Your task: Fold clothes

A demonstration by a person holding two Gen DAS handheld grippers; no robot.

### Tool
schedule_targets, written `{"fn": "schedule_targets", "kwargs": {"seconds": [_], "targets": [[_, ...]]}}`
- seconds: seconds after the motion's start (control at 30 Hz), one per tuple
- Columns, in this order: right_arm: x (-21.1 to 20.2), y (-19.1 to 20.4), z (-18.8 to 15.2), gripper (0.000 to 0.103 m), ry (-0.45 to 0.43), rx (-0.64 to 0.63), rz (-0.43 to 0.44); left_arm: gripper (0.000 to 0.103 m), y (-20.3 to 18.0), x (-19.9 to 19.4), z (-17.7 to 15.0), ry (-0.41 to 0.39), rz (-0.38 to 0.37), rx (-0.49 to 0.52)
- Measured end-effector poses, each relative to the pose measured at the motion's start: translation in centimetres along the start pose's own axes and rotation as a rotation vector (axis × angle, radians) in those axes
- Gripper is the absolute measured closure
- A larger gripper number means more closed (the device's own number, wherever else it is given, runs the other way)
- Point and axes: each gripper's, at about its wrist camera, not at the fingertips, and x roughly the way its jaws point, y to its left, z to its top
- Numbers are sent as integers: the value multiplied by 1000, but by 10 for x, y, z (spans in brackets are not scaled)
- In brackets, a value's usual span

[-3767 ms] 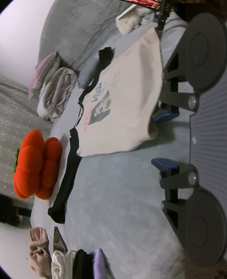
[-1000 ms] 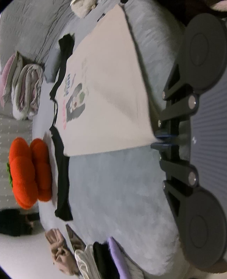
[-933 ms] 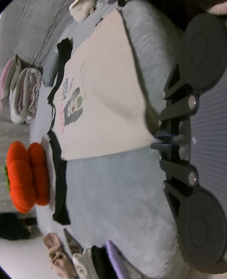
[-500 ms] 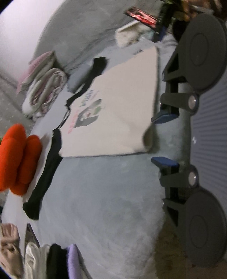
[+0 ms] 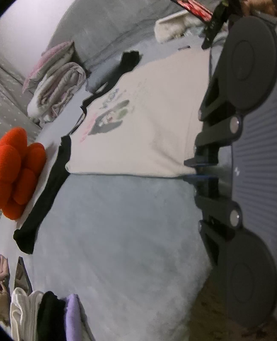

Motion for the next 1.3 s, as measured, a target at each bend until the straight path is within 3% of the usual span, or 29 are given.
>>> {"fn": "schedule_targets", "kwargs": {"seconds": [0.17, 0.33, 0.4, 0.5, 0.7, 0.8, 0.93, 1.3], "targets": [[-6, 12, 0, 88, 0, -71, -51, 92, -18, -6, 2, -33, 80, 85], [-12, 13, 7, 73, -31, -61, -36, 66, -32, -15, 14, -115, 82, 112], [-13, 19, 11, 58, -56, -63, -24, 57, -41, -13, 21, -144, 68, 126], [-11, 31, 19, 58, -86, -83, 0, 42, -59, 0, 30, -169, 46, 158], [11, 62, 34, 50, -118, -140, 76, 24, -91, 45, 43, -198, 35, 201], [26, 76, 43, 45, -137, -147, 95, 22, -101, 66, 49, -213, 62, 230], [43, 91, 60, 45, -173, -171, 81, 21, -113, 86, 67, -187, 102, 263], [90, 112, 110, 30, -175, -177, 84, 9, -119, 120, 117, -177, 154, 244]]}}
